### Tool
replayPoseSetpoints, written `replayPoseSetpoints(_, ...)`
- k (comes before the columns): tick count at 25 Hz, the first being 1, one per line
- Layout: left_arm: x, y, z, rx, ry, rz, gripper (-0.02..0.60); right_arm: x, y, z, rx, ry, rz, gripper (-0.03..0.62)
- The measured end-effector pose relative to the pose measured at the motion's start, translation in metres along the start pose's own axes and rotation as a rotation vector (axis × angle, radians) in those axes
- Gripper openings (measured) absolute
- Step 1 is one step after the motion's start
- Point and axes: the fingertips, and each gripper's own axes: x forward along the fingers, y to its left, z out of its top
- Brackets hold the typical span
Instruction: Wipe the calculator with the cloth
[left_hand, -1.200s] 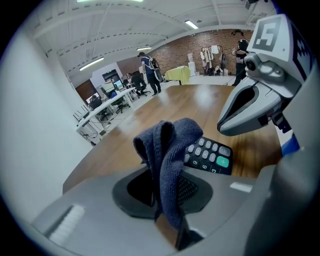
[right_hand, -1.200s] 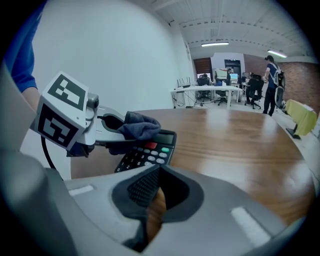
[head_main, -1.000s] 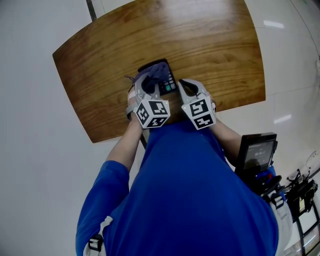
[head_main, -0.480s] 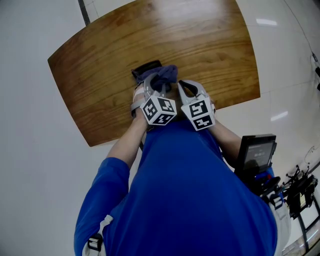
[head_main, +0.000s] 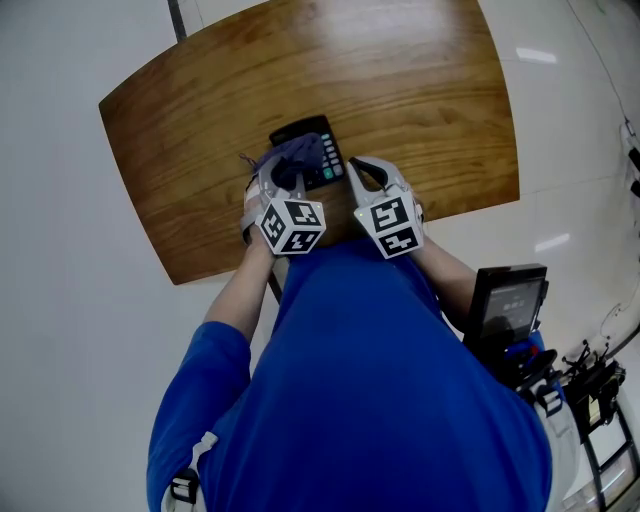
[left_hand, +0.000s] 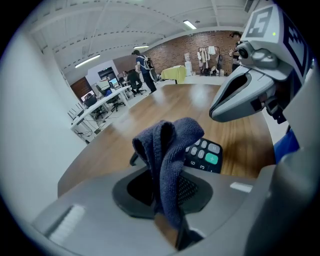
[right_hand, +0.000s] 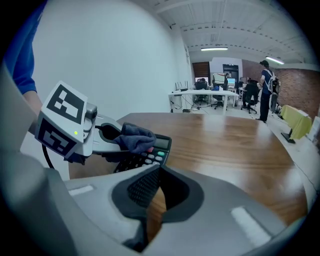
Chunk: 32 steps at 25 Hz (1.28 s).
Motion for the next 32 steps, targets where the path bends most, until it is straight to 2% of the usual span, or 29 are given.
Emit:
replayPoseSetpoints(6, -0.006, 0.013, -0.022, -0.033, 0.041, 0.021, 0.064, 0.0, 0.002, 0.002, 0.002, -0.003, 0.003, 0.003)
replayPoseSetpoints(10, -0.005, 0.011, -0.019, -0.034, 0.032, 0.022, 0.064, -0.001, -0.002, -0.001, 0.007, -0.005, -0.006, 0.003)
replayPoseSetpoints(15, 0.0, -0.007, 0.007, 0.003, -0.02, -0.011, 0.064, -0.004, -0.01, -0.006, 0.016, -0.006, -0.024, 0.003)
replayPoseSetpoints(21, 0.013, -0.04, 0.043, 0.097, -0.073, -0.085, 0.064, -0.006, -0.017, -0.01, 0.025, -0.001, -0.04, 0.003)
replayPoseSetpoints(28, 0.019, -0.051, 0.04, 0.123, -0.059, -0.097, 0.064, -0.006, -0.015, -0.012, 0.017, -0.002, -0.034, 0.003)
replayPoseSetpoints(32, 0.013, -0.044, 0.028, 0.095, -0.043, -0.081, 0.064, -0.005, -0.011, -0.009, 0.008, -0.004, -0.021, 0.003)
